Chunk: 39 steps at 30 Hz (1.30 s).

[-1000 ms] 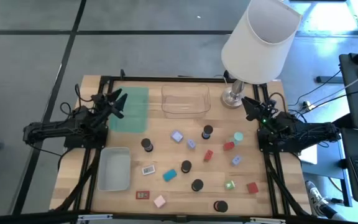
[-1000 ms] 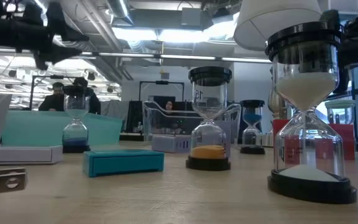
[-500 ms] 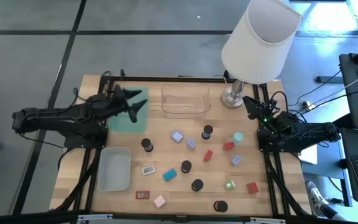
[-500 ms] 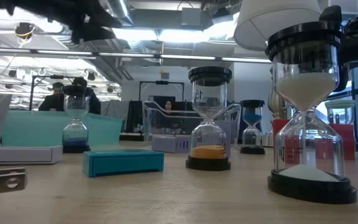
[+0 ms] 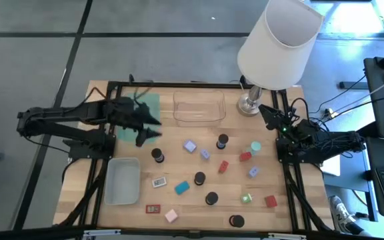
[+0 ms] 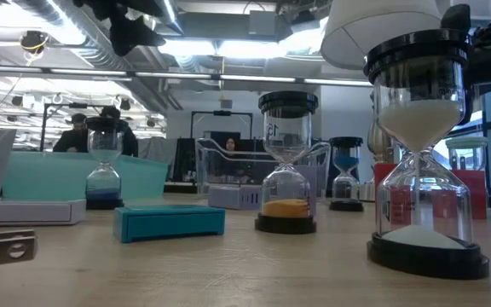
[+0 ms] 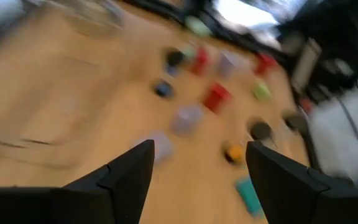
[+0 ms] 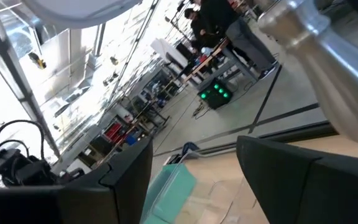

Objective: Pick & Place Office items
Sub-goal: Put the left blue hourglass into the green bin

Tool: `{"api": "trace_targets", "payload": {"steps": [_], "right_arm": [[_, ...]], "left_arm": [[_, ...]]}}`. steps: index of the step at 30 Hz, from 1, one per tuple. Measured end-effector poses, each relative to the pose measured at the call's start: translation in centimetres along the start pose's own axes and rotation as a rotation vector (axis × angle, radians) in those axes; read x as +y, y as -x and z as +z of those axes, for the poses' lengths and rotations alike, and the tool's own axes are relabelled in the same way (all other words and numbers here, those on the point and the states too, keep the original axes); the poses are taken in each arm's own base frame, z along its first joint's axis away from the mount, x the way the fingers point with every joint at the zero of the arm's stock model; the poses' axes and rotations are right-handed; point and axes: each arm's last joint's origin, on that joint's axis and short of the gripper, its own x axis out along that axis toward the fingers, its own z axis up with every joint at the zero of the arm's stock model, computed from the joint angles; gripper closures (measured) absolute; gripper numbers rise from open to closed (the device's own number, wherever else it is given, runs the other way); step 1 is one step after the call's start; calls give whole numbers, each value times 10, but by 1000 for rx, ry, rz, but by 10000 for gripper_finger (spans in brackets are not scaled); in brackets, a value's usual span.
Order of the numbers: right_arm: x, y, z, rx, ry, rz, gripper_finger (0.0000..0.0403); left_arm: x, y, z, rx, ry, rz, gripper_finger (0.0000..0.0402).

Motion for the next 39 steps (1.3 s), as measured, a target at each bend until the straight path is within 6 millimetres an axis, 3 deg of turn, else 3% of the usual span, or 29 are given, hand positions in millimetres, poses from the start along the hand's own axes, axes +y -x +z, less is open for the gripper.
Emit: {"api": "trace_targets", "payload": {"steps": [9, 14, 21, 31, 39], "right_arm": [[-2, 0, -3, 37, 31, -3, 166], [-6, 0, -7, 73, 101, -34, 166], [-9, 1, -10, 95, 133, -58, 166], [-10, 1, -9, 64, 111, -93, 165], [-10, 1, -9, 64, 110, -93, 165]], "left_arm": [[-27, -22, -19, 186, -169, -144, 151], [-35, -33, -31, 285, -203, -131, 151], [-32, -42, -44, 419, -322, -81, 150], [-24, -46, -53, 525, -698, -13, 150], [-21, -48, -59, 544, -742, -33, 150]]}}
